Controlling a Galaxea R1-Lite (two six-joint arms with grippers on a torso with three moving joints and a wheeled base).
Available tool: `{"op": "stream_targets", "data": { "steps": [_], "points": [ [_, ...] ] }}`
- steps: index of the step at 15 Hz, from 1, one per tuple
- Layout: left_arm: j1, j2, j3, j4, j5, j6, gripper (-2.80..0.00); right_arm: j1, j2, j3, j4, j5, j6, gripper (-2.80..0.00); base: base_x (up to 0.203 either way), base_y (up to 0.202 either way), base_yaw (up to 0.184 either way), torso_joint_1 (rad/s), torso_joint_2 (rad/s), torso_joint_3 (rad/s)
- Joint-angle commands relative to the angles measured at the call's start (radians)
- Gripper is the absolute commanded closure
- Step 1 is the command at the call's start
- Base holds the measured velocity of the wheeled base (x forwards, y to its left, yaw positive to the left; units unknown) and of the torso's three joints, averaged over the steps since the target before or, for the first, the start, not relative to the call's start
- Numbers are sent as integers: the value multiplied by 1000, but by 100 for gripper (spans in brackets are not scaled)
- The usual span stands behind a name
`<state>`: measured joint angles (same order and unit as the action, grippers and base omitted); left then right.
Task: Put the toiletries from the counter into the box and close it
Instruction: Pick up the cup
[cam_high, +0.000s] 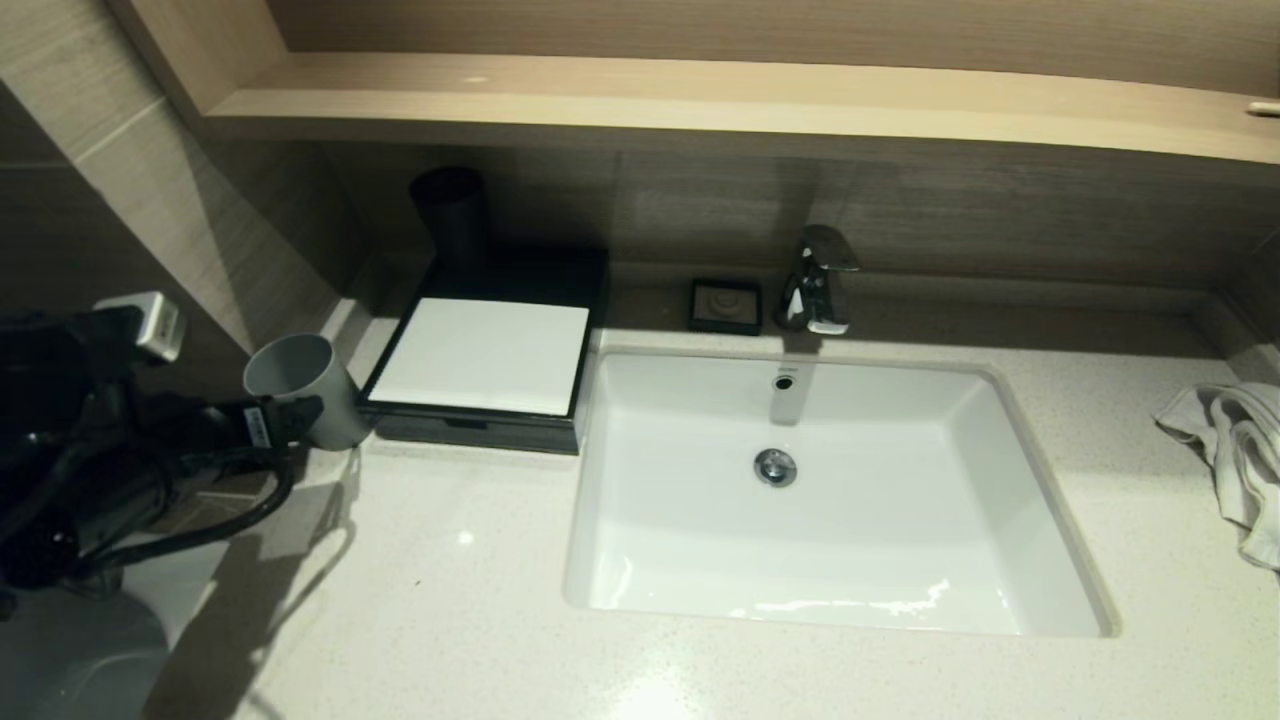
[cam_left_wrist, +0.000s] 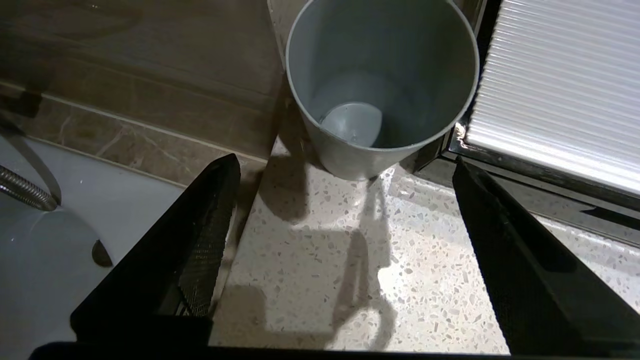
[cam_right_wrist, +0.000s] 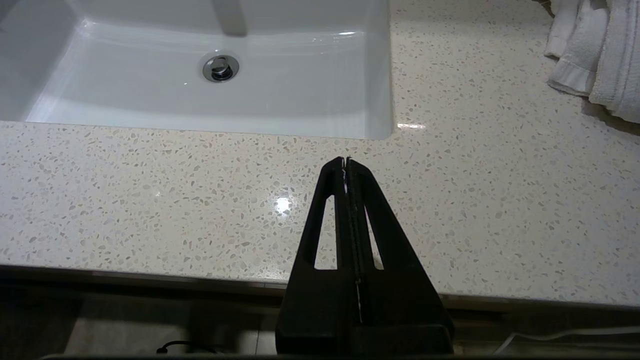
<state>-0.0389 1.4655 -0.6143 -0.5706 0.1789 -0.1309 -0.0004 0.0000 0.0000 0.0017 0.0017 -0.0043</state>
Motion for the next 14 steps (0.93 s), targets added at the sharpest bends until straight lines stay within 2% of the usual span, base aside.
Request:
{"op": "stream_targets", "data": {
  "steps": [1,7,11,14],
  "points": [
    [4,23,-1,-8,1,-5,-280,0,0,0,0,0,0,0,0,0,0,0,0,0],
    [11,27,42,-10,-16,-3,-280,0,0,0,0,1,0,0,0,0,0,0,0,0],
    [61,49,69,-71,-94,-1,-280,0,0,0,0,1,0,0,0,0,0,0,0,0],
    [82,77,71,-96,-100,-1,-280,0,0,0,0,0,0,0,0,0,0,0,0,0]
  ]
}}
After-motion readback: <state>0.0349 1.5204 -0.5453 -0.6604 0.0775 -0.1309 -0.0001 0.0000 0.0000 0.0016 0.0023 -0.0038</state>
